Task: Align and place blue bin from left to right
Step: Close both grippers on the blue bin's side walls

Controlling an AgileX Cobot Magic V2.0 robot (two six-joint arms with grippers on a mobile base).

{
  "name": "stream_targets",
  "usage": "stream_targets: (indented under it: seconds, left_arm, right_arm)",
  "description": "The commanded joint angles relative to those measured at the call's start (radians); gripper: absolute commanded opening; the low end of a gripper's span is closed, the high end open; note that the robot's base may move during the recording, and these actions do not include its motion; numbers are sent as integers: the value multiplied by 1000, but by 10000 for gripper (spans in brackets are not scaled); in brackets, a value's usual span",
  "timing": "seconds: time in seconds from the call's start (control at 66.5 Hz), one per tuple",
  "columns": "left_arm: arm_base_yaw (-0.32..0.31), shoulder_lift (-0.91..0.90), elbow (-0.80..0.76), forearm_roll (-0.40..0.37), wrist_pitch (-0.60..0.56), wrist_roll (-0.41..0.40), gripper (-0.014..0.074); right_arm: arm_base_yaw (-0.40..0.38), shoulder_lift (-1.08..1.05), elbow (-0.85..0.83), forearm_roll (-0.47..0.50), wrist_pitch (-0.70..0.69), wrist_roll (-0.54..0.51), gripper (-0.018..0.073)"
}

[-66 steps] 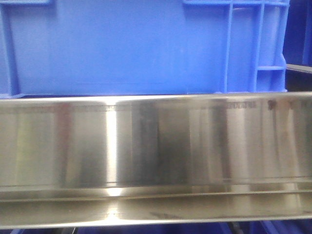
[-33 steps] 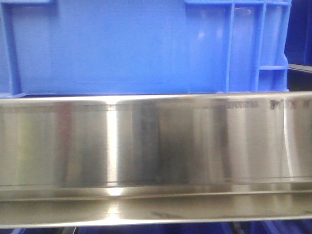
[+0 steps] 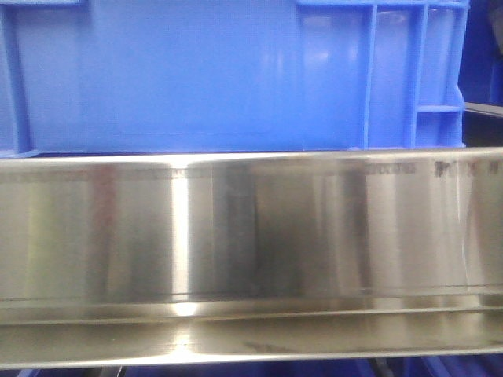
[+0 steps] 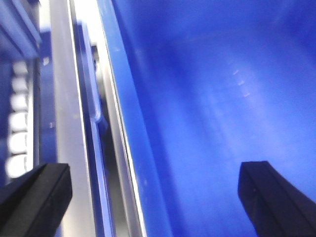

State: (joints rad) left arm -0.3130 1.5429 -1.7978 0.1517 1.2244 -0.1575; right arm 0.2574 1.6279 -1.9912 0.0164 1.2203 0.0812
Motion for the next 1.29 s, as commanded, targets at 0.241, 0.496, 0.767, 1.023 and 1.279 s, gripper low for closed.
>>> stream_targets:
  seconds: [0.241, 0.496, 0.767, 1.023, 1.279]
  left_arm:
    - [74, 94, -8, -59, -3, -11, 580]
    - [74, 149, -8, -59, -3, -11, 580]
    - [74, 159, -10, -78, -3, -11, 552]
    - [74, 159, -10, -78, -3, -11, 72]
    - [74, 159, -10, -97, -3, -11, -111]
  right_arm:
    - [-1, 146, -9, 33, 1, 14, 568]
    - [-1, 218, -9, 48, 1, 14, 568]
    - [-1, 228, -9, 50, 1, 14, 399]
    - [-1, 228, -9, 50, 1, 16, -146]
    - [1, 228, -9, 57, 1, 40, -153]
